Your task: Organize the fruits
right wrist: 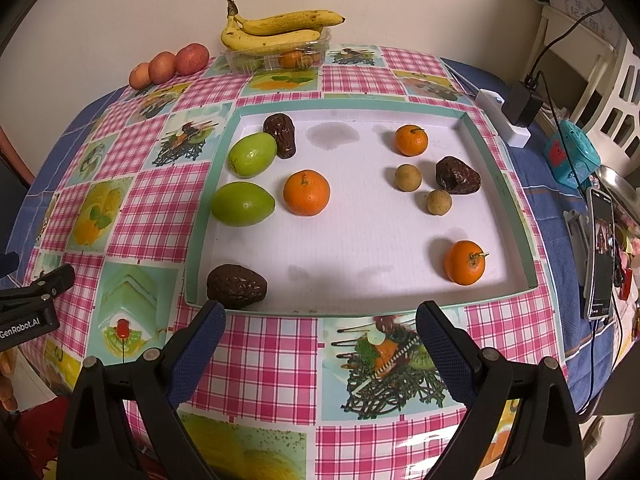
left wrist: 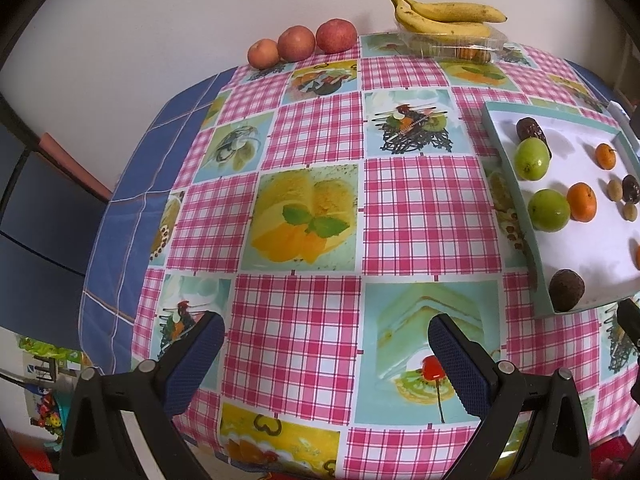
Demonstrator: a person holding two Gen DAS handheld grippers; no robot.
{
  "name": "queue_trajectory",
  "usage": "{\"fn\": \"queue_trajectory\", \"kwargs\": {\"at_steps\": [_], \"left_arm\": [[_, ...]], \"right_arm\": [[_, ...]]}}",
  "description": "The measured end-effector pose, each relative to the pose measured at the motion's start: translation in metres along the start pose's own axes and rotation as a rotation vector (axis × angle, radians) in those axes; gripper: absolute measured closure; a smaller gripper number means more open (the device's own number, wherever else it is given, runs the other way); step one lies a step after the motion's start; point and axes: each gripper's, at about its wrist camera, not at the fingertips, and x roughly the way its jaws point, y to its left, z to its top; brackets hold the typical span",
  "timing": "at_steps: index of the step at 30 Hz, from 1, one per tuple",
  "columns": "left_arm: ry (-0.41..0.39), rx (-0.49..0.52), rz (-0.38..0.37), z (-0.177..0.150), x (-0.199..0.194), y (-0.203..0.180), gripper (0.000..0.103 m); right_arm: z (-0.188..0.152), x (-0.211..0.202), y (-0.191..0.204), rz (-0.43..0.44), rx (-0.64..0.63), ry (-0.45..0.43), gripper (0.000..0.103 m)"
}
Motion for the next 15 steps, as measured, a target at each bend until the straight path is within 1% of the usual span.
{"fn": "queue_trajectory", "kwargs": {"at_steps": [15], "left_arm": [[-0.002, 0.003, 0.011, -0.0009, -0.0009, -0.0005, 0.0]], "right_arm": [[0.0, -0.0006, -0.0017, 0.0, 0.013, -0.001, 0.007]]}}
